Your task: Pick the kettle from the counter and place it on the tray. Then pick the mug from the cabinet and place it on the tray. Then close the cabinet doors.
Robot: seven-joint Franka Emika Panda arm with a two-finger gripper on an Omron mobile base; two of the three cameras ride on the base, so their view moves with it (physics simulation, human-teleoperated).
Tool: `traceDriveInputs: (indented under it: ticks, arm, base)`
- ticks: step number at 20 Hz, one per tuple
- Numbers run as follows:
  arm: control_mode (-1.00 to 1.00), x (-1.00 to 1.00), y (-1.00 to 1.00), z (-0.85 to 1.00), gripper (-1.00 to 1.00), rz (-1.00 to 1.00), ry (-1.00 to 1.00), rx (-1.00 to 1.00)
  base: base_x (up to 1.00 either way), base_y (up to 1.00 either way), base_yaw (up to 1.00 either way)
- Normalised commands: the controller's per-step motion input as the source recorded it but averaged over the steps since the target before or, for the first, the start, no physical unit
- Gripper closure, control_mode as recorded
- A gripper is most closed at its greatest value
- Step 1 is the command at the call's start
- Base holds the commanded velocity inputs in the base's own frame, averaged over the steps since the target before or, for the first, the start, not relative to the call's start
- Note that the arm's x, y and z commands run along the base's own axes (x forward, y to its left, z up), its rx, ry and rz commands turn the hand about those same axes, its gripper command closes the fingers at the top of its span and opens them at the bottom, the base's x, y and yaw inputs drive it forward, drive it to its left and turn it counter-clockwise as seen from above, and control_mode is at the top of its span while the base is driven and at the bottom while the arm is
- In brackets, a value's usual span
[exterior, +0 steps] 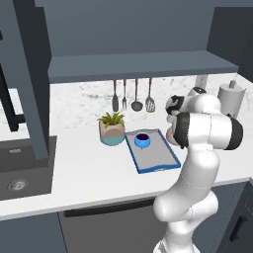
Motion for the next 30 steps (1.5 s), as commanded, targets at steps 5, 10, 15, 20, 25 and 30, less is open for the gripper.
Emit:
traceDriveInputs:
  ticks: [5,10,15,20,25,30]
  arm:
    - [-1.00,0.00,0.02,-0.03,1.00,0.00,0.00,0.00]
    - [-1.00,0.00,0.04,0.00,1.00,0.00,0.00,0.00]
    - [-1.00,-0.52,0.01,0.19,1.00,0.01,-0.07,0.00]
    - [-1.00,-0.70,0.00,0.34,1.00,0.07,-0.07,0.00]
    - [-1.00,-0.69,0.13,0.40,1.00,0.10,-0.05,0.00]
    - [-1.00,-0.49,0.43,0.36,1.00,0.10,0.00,0.00]
  base:
    - [0.00,0.00,0.00]
    - [0.00,0.00,0.00]
    - [0.00,0.00,0.00]
    - [0.00,0.00,0.00]
    - [0.00,0.00,0.00]
    - [0.00,0.00,0.00]
